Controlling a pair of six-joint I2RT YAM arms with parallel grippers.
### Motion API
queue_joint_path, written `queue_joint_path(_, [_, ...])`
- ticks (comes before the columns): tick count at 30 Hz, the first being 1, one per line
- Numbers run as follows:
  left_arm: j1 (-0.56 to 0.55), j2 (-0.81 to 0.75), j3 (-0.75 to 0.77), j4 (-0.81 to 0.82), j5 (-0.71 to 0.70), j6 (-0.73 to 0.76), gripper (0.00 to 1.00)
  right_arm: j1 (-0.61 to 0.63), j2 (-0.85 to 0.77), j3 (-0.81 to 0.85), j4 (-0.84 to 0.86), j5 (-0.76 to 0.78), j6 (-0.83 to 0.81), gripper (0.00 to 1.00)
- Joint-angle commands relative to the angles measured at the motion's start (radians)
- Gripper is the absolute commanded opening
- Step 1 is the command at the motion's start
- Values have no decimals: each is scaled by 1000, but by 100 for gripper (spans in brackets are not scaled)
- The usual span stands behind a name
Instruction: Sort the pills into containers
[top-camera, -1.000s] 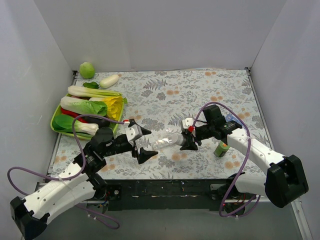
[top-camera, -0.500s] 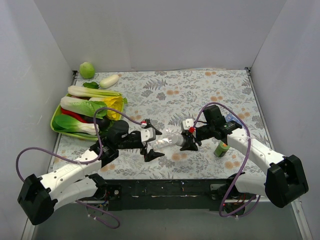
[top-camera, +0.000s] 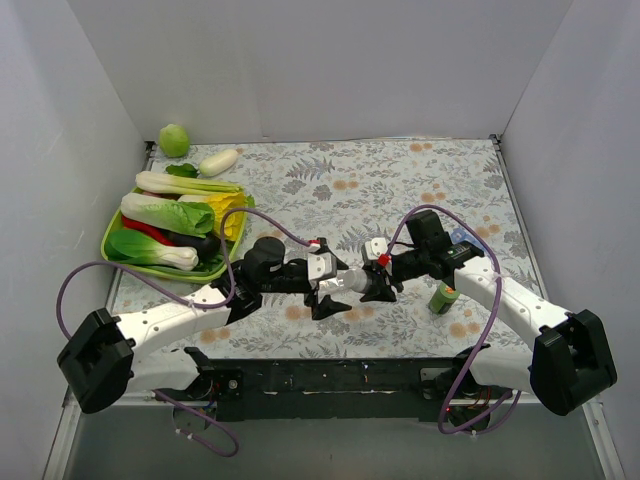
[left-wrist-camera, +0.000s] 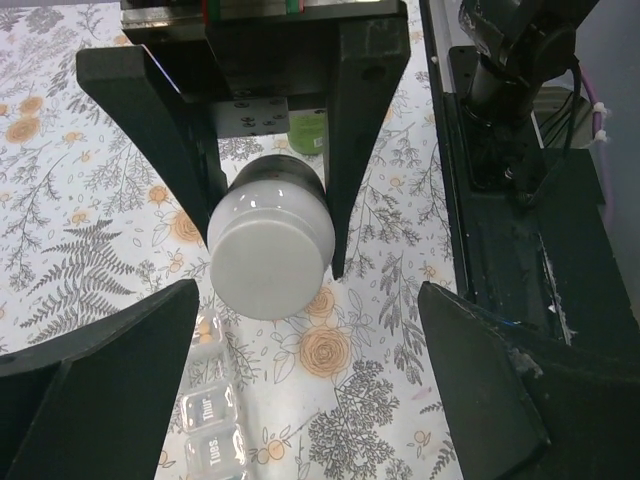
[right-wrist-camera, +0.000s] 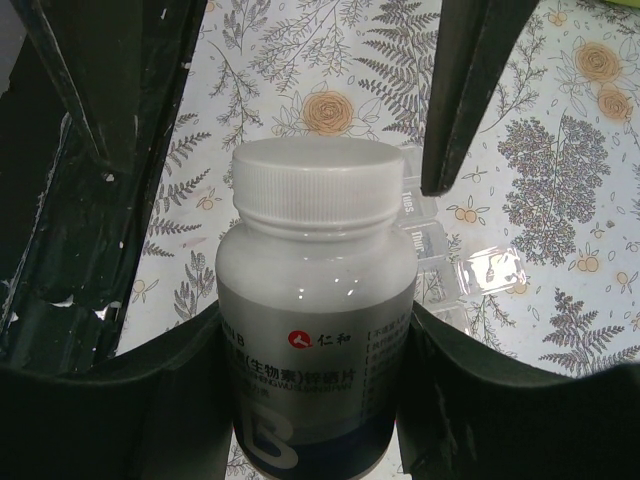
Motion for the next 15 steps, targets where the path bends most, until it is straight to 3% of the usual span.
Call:
queue_joint_path(1, [-10,24,61,68,-27,-25,90,-2,-21,-4,3,-40,-8,2])
queue_joint_path(6, [-14,60,84,70,-54,-78,75,-2,-22,-7,3,-37,-7,2])
queue_joint_path(9, [-14,66,79,76,-54,-109,60,-2,-24,-12,6,-34,-7,2])
queue_joint_path(10, [-14,66,78,78,-55,-117,44,-3,-22,-12,6,-34,-7,2])
queue_joint_path(13, [-14,61,70,70,-77,-164,16,-2,-22,-12,11,-31,-5,2])
queue_joint_path(14, [-14,55,70,65,-84,-195,0,-2,-24,-15,12,-26,-2,2])
queue_joint_path(15, [-14,51,68,55,-116,-224,0,-2,-24,-13,14,-23,2,2])
